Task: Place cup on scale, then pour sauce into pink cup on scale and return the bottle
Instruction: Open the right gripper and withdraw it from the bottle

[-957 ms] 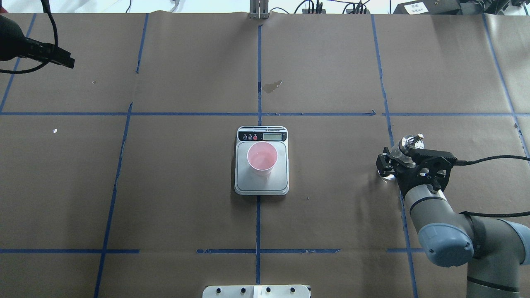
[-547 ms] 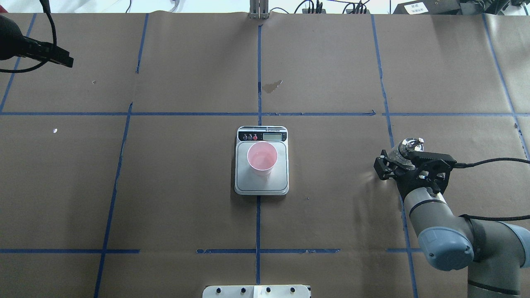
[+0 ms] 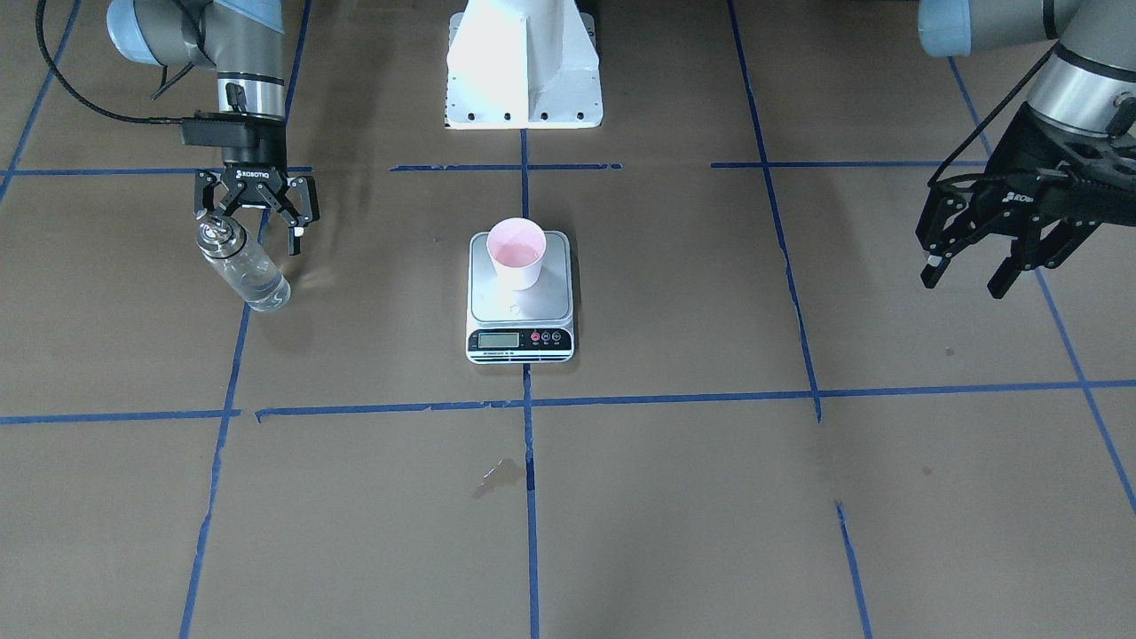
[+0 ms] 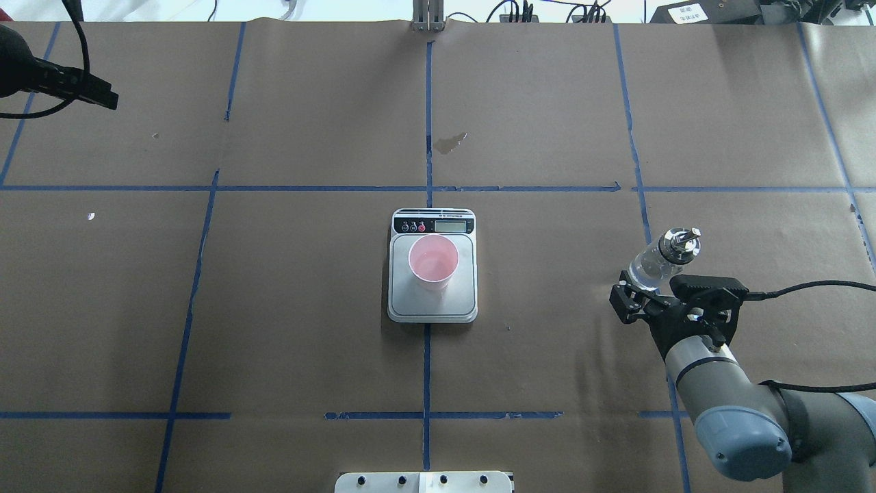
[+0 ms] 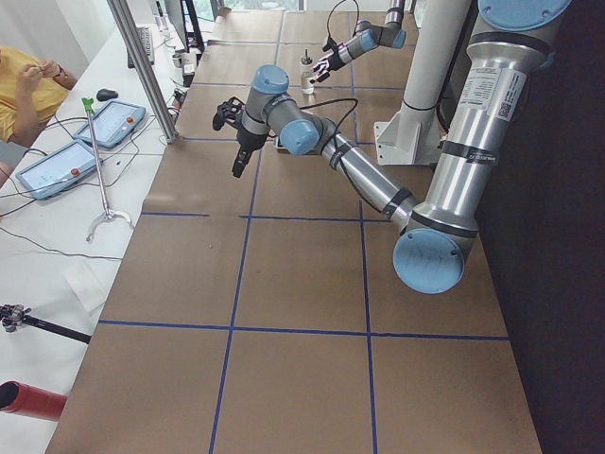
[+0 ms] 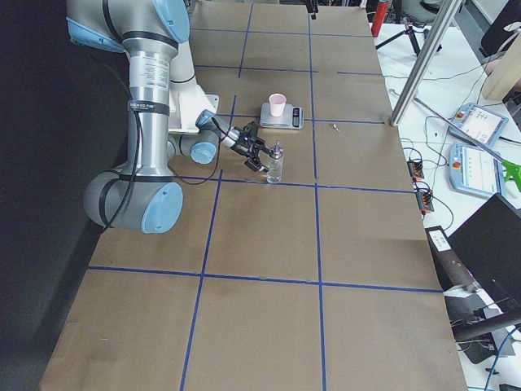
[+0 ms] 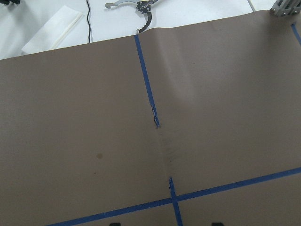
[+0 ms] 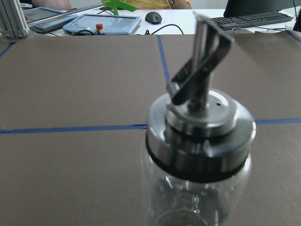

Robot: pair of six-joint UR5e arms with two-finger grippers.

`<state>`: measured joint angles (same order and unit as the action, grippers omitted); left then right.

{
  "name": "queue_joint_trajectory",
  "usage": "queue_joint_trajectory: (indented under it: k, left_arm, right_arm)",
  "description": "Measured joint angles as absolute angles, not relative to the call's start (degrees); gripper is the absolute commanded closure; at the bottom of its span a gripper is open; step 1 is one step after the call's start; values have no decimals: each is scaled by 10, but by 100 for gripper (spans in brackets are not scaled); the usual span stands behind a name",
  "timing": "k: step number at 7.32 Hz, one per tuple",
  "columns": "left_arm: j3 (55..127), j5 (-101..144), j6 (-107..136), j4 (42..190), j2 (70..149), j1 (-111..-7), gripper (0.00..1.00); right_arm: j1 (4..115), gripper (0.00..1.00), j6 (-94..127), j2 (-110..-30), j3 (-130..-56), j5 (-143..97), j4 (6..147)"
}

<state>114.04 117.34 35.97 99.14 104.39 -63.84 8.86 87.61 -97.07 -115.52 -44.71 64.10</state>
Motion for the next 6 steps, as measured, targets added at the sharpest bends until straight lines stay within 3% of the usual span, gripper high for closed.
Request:
queue_joint_trajectory:
  k: [3, 6]
  left_arm:
    - [1137, 1174, 358, 991, 1041, -639, 30]
    - [1112, 1191, 306, 988, 1037, -640, 30]
  right_arm:
    - [72, 0, 875, -1062, -1247, -539, 641]
    - [129, 0, 803, -1118, -1267, -679, 641]
